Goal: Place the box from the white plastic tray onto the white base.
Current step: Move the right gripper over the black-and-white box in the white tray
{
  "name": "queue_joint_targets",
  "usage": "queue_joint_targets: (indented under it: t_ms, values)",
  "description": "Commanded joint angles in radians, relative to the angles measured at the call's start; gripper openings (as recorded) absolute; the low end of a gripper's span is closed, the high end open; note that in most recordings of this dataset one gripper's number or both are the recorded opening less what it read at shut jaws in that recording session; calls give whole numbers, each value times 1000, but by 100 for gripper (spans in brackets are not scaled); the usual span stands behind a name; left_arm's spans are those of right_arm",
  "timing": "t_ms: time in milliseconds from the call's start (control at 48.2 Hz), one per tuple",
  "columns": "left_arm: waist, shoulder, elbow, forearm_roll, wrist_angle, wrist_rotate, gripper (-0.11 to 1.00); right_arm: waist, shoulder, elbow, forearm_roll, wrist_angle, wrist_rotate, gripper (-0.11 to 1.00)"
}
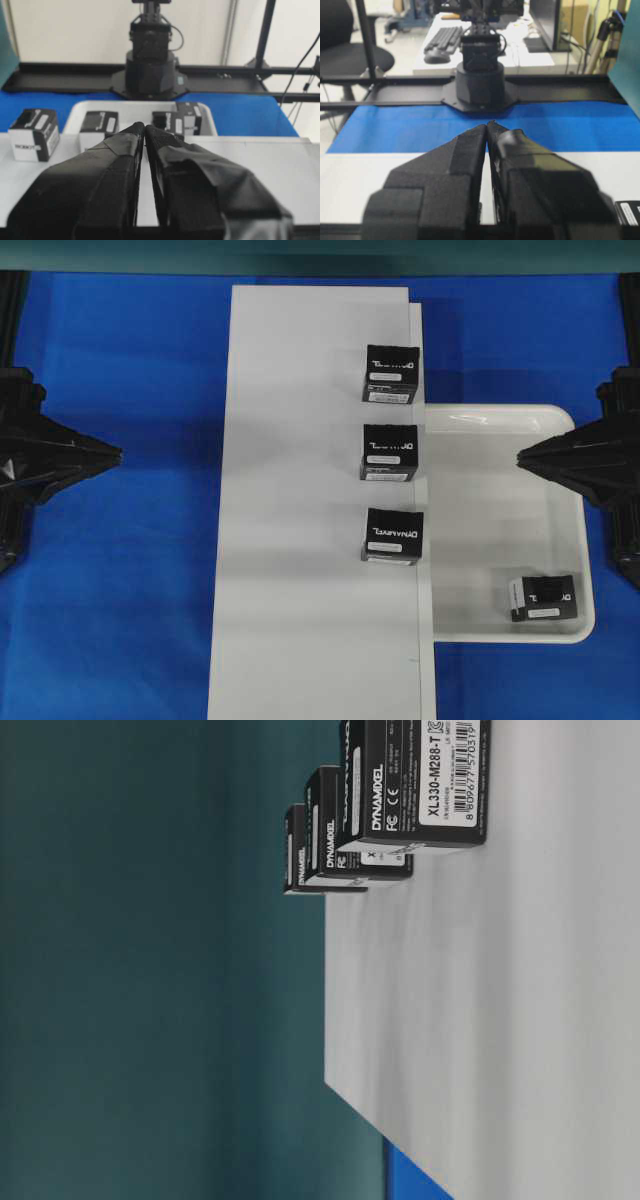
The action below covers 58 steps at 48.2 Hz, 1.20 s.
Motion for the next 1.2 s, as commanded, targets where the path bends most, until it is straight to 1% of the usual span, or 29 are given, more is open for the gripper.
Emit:
queue_joint_targets:
  t_ms: [0, 42, 104, 125, 166, 208, 291, 457, 540, 706, 914, 1038, 1184]
  values:
    - [9, 17, -44, 14, 5, -12, 14, -2, 14, -26, 15, -3, 18, 14]
    - [9, 21, -55, 14, 12, -12, 12, -2, 17, -29, 55, 12, 28, 14]
    - [8, 32, -74, 12, 31, -12, 3, -2, 23, -37, 120, 58, 66, 8]
    - [6, 37, -80, 12, 37, -12, 0, -2, 25, -40, 137, 80, 80, 6]
    - [3, 44, -91, 12, 58, -12, -3, -2, 29, -48, 153, 127, 104, 4]
    - [-2, 49, -100, 14, 83, -12, -6, 0, 32, -58, 153, 179, 126, 3]
    - [-11, 58, -118, 12, 132, -12, -6, 5, 38, -86, 152, 313, 150, 3]
    - [-34, 58, -132, 14, 196, -12, -6, 3, 49, -166, 152, 586, 155, 3]
    - [-38, 55, -140, 12, 216, -12, -6, 3, 60, -209, 152, 701, 155, 3]
    - [-38, 58, -150, 12, 233, -12, -6, 5, 109, -282, 158, 862, 156, 3]
    - [-38, 60, -155, 12, 235, -12, -6, 21, 210, -370, 202, 1081, 155, 3]
    - [-38, 61, -155, 12, 241, -12, -6, 57, 270, -413, 215, 1209, 155, 3]
    - [-38, 63, -155, 12, 245, -12, -6, 112, 339, -436, 216, 1293, 156, 3]
